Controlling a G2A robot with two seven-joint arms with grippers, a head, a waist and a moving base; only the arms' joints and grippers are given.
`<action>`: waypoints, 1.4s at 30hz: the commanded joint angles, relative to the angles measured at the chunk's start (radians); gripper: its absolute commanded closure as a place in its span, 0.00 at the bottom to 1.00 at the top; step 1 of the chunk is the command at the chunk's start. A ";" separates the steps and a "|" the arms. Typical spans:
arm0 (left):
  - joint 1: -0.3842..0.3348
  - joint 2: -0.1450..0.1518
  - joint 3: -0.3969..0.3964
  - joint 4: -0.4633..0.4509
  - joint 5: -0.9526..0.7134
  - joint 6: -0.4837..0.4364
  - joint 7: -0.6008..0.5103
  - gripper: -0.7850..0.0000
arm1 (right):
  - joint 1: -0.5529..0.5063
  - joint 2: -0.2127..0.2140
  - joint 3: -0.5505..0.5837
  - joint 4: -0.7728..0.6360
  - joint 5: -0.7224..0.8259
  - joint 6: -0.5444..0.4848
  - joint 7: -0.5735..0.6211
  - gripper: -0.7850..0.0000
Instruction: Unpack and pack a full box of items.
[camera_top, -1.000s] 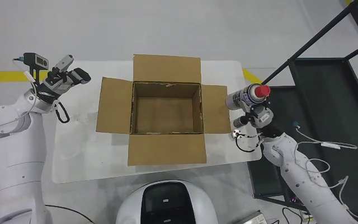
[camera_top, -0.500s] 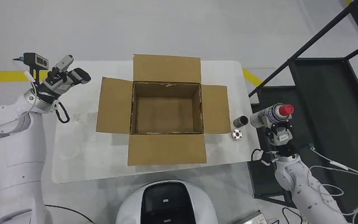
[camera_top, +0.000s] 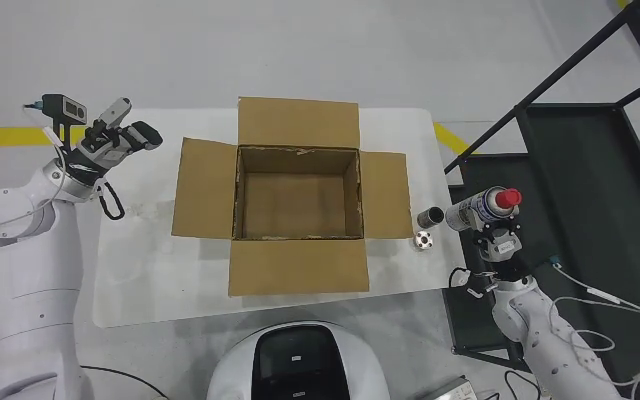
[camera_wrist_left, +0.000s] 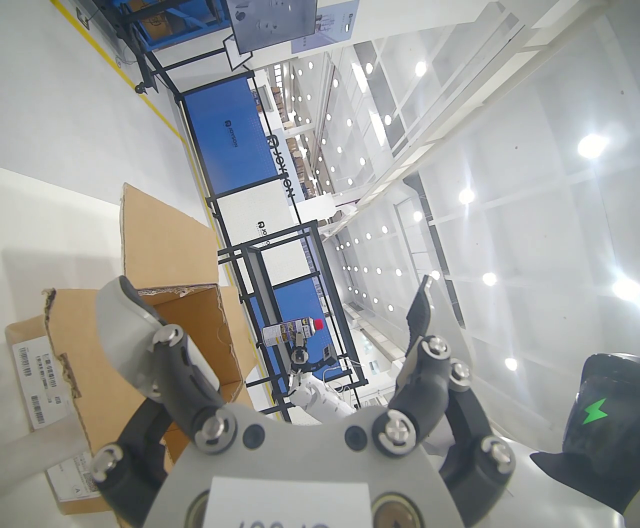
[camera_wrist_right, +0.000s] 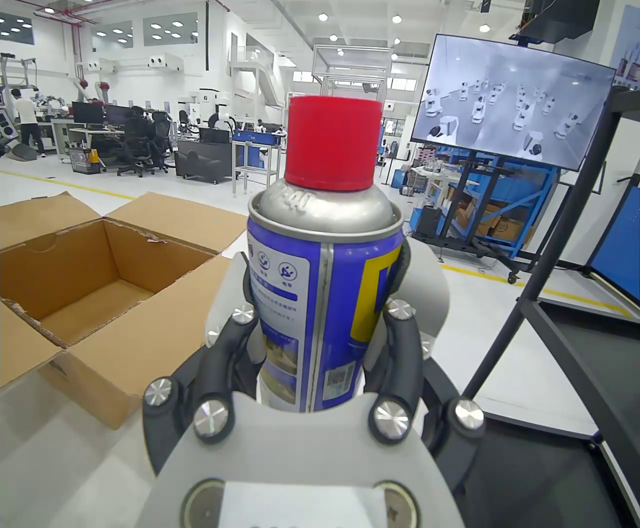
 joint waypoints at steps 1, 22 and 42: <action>0.000 0.000 0.000 0.000 0.000 0.000 0.000 0.00 | 0.000 0.000 0.000 0.000 0.000 0.000 0.000 1.00; 0.000 0.000 0.000 0.000 0.000 0.000 0.000 0.00 | 0.092 -0.072 -0.208 0.389 -0.104 -0.072 -0.189 1.00; 0.000 0.000 0.000 0.000 0.000 0.000 0.000 0.00 | 0.326 -0.172 -0.346 0.781 -0.077 -0.094 -0.305 1.00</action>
